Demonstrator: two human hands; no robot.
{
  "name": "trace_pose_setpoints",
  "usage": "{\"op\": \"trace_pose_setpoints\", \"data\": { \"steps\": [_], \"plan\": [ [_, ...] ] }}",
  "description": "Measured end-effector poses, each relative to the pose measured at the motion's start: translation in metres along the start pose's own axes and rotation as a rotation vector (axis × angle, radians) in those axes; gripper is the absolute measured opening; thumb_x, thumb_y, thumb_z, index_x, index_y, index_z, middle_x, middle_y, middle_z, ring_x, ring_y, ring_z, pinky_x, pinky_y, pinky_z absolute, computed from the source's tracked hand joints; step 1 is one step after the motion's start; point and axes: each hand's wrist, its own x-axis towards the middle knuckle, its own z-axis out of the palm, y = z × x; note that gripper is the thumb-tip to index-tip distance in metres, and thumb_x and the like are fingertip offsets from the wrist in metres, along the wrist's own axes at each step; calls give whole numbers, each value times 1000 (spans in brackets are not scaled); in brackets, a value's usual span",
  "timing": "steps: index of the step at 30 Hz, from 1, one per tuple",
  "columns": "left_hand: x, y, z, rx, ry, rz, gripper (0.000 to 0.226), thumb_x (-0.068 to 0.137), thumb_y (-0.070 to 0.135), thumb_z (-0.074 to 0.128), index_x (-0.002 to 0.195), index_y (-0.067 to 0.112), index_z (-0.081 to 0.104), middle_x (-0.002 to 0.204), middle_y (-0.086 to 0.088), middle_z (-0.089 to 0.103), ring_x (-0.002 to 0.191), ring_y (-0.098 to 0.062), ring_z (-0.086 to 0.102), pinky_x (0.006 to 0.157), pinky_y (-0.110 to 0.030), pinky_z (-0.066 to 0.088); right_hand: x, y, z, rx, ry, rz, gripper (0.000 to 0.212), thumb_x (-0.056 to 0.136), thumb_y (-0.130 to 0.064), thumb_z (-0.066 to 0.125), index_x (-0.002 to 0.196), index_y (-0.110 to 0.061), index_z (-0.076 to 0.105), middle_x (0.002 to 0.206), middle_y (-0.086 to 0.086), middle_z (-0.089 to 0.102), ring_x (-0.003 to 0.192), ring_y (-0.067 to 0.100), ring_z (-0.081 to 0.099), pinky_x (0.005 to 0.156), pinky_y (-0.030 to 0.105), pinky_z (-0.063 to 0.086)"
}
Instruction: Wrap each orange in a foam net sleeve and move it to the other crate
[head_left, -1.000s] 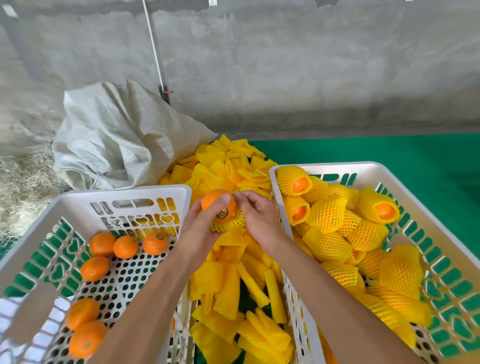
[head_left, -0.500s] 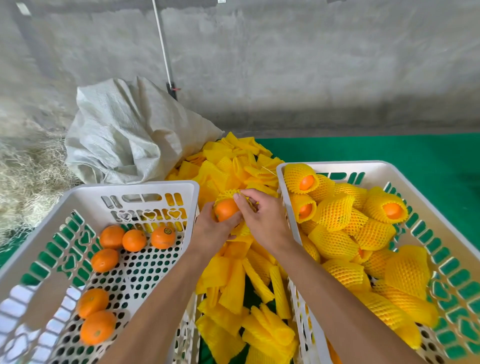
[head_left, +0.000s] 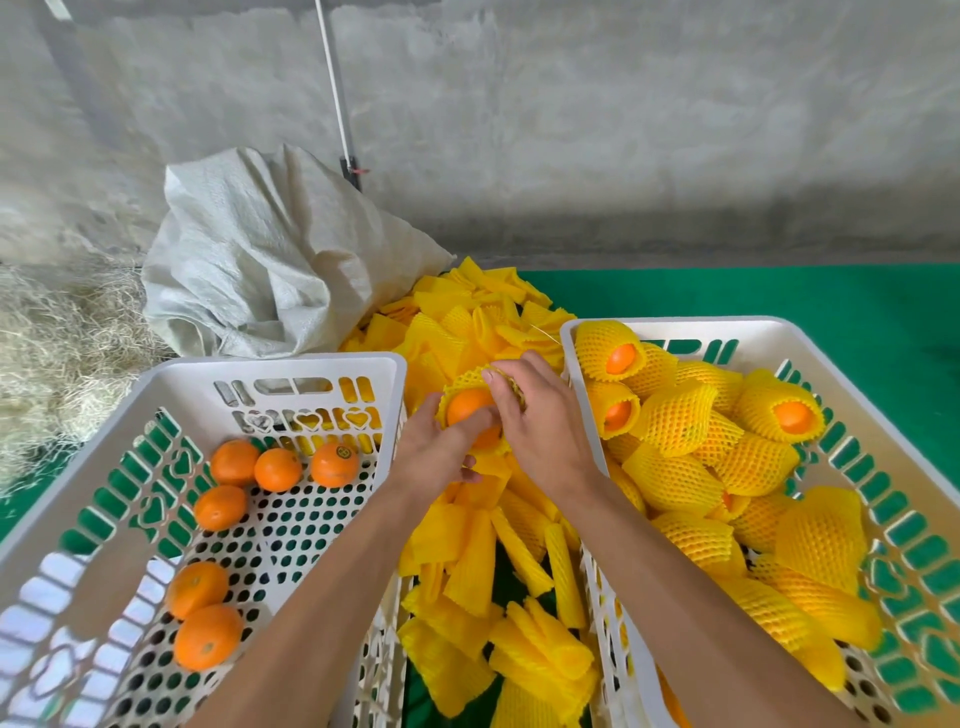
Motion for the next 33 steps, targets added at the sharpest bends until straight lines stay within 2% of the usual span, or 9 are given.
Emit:
{"op": "trace_pose_setpoints", "data": {
  "steps": [4, 7, 10, 14, 18, 22, 26, 30, 33],
  "plan": [
    [0, -2, 0, 68, 81, 75, 83, 92, 47, 74, 159, 18, 33, 128, 6, 53, 100, -19, 67, 60, -28, 62, -3, -9, -3, -111, -61, -83, 25, 104, -33, 59, 117, -14, 70, 107, -2, 61, 90, 10, 58, 69, 20, 45],
    [1, 2, 1, -171, 96, 3, 62, 94, 35, 75, 143, 8, 48, 134, -8, 61, 116, -25, 66, 79, -46, 66, -3, -9, -2, -187, -103, -69, 30, 105, -38, 56, 127, -19, 63, 114, -4, 59, 88, 7, 57, 62, 22, 46],
    [-1, 7, 2, -366, -22, -39, 40, 96, 23, 71, 129, 2, 63, 116, -14, 71, 114, -30, 70, 80, -42, 64, -3, -4, 0, -215, -144, -2, 31, 105, -32, 53, 130, -16, 61, 121, 1, 57, 98, 16, 61, 69, 31, 53],
    [-3, 5, 0, -330, -80, -18, 55, 92, 15, 74, 142, 5, 54, 133, -18, 64, 117, -34, 69, 91, -49, 63, -1, -1, -1, -175, -128, 24, 28, 105, -24, 54, 126, -10, 65, 118, 4, 58, 100, 18, 60, 76, 32, 53],
    [0, 3, -1, -94, 17, -3, 62, 85, 34, 84, 140, 18, 59, 127, -11, 68, 103, -26, 73, 77, -39, 66, -1, -2, -3, -159, -109, 12, 28, 108, -25, 50, 126, -9, 64, 118, 5, 58, 104, 17, 58, 79, 33, 54],
    [4, 2, -1, 7, 136, 44, 69, 85, 46, 81, 140, 11, 58, 122, -11, 70, 79, -16, 76, 78, -42, 66, -2, -12, -4, -189, -75, -140, 29, 107, -24, 49, 123, -6, 66, 116, 8, 59, 97, 19, 62, 71, 29, 56],
    [2, 2, -3, -119, 125, 67, 66, 81, 48, 80, 133, 11, 63, 122, -10, 71, 104, -25, 73, 84, -42, 65, -2, -10, -3, -218, -90, -21, 30, 105, -29, 55, 129, -12, 60, 122, 5, 59, 96, 16, 62, 69, 26, 53],
    [-2, 7, 1, -287, 4, 87, 63, 77, 35, 78, 129, 2, 65, 117, -13, 74, 112, -28, 73, 96, -55, 60, -4, -4, -1, -227, -197, 85, 39, 105, -28, 51, 139, -10, 57, 135, 9, 63, 118, 24, 62, 90, 33, 52],
    [-2, 3, 4, -203, -23, 128, 48, 88, 33, 82, 129, 13, 67, 118, -3, 76, 112, -22, 73, 92, -52, 62, -2, -5, -4, -220, -177, 83, 38, 106, -24, 49, 140, -10, 58, 138, 9, 63, 124, 25, 60, 97, 35, 53]
  ]
}}
